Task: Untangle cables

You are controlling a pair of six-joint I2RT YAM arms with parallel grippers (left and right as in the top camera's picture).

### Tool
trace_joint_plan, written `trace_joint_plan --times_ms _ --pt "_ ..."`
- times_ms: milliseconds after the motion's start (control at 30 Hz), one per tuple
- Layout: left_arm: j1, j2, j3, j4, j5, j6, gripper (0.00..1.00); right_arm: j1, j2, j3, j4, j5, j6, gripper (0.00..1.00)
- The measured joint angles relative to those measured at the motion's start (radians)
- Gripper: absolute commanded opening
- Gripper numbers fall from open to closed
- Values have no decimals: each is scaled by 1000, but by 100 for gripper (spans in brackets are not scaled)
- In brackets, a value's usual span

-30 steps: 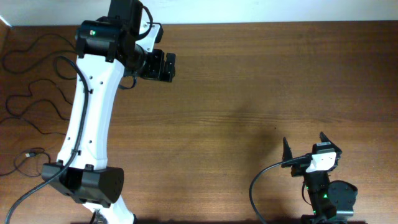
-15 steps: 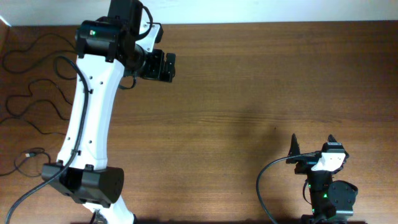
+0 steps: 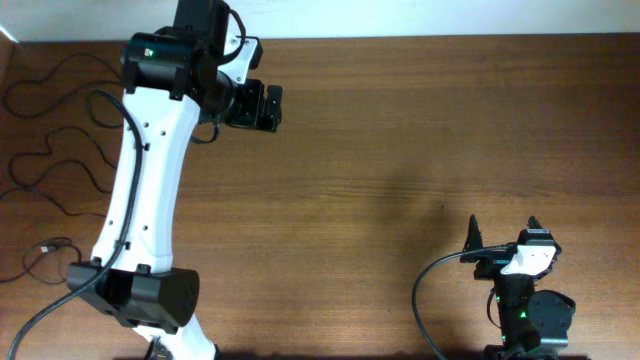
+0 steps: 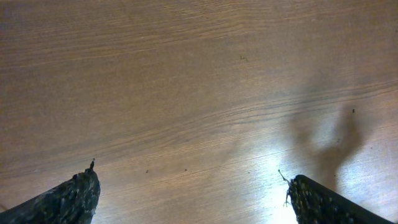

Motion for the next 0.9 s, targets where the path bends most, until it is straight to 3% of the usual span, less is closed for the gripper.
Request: trace_joint_plan --times_ms 900 --pt "0 0 0 0 0 0 99 0 0 -2 0 0 -24 98"
